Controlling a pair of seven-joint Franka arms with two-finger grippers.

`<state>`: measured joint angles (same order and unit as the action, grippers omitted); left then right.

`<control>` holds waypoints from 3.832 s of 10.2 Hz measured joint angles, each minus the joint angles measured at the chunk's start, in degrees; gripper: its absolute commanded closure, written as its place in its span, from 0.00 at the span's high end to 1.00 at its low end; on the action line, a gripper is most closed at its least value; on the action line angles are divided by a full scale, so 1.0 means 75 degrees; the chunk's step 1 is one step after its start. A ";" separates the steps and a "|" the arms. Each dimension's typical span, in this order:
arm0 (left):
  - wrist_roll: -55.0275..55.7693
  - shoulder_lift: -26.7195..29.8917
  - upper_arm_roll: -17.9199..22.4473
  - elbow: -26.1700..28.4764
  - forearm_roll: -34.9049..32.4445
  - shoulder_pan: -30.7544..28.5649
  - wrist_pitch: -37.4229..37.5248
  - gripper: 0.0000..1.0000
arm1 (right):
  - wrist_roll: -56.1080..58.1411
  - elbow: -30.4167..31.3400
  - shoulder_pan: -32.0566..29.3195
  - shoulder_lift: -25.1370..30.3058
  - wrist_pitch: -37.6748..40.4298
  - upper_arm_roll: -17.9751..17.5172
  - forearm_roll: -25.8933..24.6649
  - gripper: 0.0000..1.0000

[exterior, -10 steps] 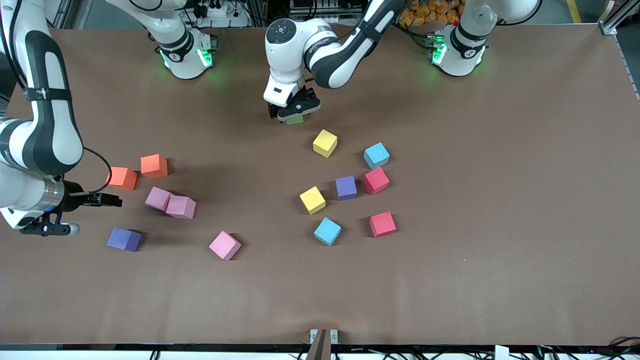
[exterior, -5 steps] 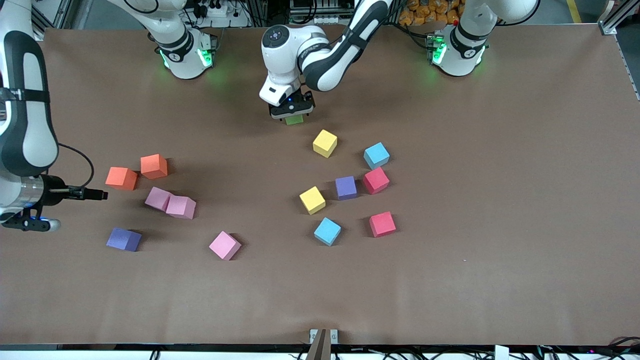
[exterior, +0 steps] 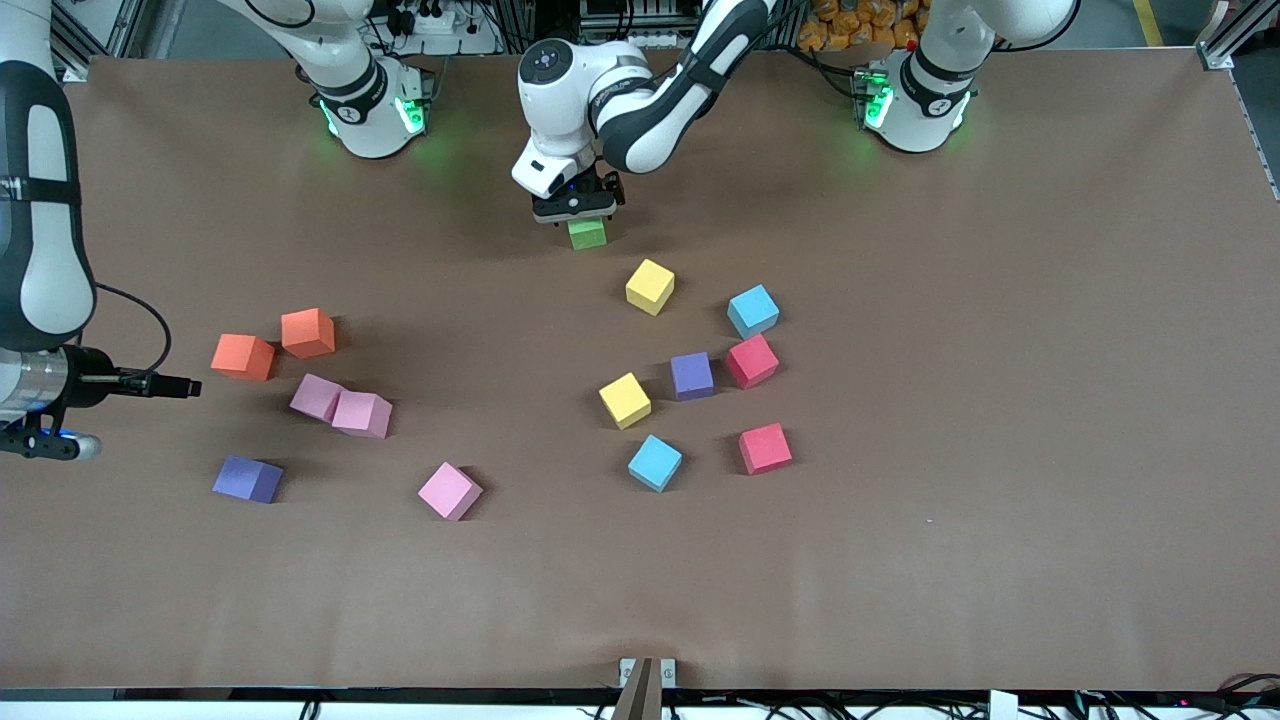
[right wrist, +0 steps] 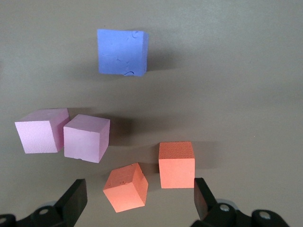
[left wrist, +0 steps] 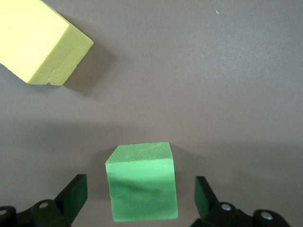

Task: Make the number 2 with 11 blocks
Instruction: 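Lower the left gripper over the green cube and close on it, then lift the green cube, shift it aside, and set it down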

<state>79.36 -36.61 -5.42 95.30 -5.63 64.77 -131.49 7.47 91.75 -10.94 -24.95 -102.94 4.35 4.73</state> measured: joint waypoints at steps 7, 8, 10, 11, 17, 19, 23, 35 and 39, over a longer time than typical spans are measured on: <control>0.0000 -0.0289 -0.0021 0.0015 0.0000 -0.0008 0.0003 1.00 | 0.0258 -0.0010 -0.0061 0.0000 0.0146 -0.0003 -0.0203 1.00; 0.0000 -0.0337 -0.0028 0.0016 0.0000 -0.0002 -0.0002 1.00 | 0.0275 -0.0010 -0.0062 -0.0001 0.0305 -0.0005 -0.0205 1.00; 0.0006 -0.0406 -0.0041 0.0017 0.0000 0.0062 -0.0011 1.00 | 0.0284 -0.0010 -0.0104 -0.0002 0.0398 -0.0001 -0.0208 1.00; 0.0052 -0.0421 -0.0043 0.0017 0.0000 0.0090 -0.0014 0.83 | 0.0295 -0.0010 -0.0137 -0.0002 0.0407 -0.0001 -0.0208 1.00; 0.0108 -0.0439 -0.0043 0.0003 0.0000 0.0096 -0.0051 0.29 | 0.0309 -0.0010 -0.0159 -0.0006 0.0426 -0.0005 -0.0208 1.00; 0.0261 -0.0439 -0.0003 -0.0028 0.0000 0.0081 -0.0063 0.24 | 0.0309 -0.0010 -0.0167 -0.0009 0.0426 -0.0003 -0.0208 1.00; 0.2403 -0.0366 0.0043 -0.0366 0.0000 0.0051 -0.0095 0.22 | 0.0310 -0.0010 -0.0196 -0.0017 0.0426 -0.0003 -0.0208 1.00; 0.9651 -0.0593 0.0023 -0.1271 0.0974 0.0057 -0.0126 0.15 | 0.0398 -0.0009 -0.0225 -0.0053 0.0427 -0.0001 -0.0208 1.00; 0.9745 -0.1045 -0.0026 -0.1871 0.1063 0.0073 -0.0249 0.16 | 0.0449 -0.0009 -0.0253 -0.0079 0.0427 -0.0001 -0.0208 1.00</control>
<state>152.44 -44.45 -5.61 81.27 2.34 65.32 -133.35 10.84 91.68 -12.84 -25.54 -99.74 4.34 3.17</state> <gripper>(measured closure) 0.432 0.000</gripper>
